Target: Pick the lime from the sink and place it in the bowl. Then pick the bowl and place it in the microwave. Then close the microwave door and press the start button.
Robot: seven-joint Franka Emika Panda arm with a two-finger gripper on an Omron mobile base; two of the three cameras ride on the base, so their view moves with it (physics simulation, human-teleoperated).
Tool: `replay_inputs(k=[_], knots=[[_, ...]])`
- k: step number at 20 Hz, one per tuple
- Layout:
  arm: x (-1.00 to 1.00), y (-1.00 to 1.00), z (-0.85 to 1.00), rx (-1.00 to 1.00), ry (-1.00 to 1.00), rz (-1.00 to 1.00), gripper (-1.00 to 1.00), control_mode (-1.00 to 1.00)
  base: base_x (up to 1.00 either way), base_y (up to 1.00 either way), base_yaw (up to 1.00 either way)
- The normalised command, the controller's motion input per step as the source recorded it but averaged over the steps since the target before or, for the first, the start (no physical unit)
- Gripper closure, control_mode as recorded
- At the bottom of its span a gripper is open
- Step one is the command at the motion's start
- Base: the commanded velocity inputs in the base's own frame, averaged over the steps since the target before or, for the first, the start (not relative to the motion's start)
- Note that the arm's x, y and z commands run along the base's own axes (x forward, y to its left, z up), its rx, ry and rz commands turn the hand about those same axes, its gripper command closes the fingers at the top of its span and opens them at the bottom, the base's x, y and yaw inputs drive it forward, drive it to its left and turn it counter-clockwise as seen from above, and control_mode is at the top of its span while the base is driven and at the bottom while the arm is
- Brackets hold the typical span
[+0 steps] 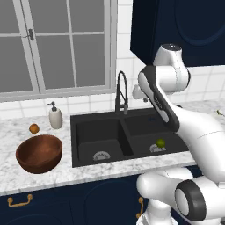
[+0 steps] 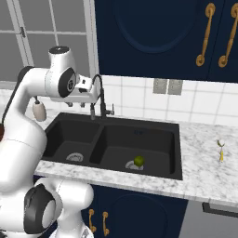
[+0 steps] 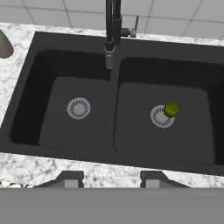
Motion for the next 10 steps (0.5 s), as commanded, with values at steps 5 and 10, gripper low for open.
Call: replay_inputs(k=[5, 10], knots=[[-0.56, -0.12, 0.00, 0.00, -0.04, -0.03, -1.00, -1.00, 0.00, 0.00, 0.00], [-0.68, -0.37, -0.18, 0.00, -0.02, -0.10, -1.00, -1.00, 0.00, 0.00, 0.00]])
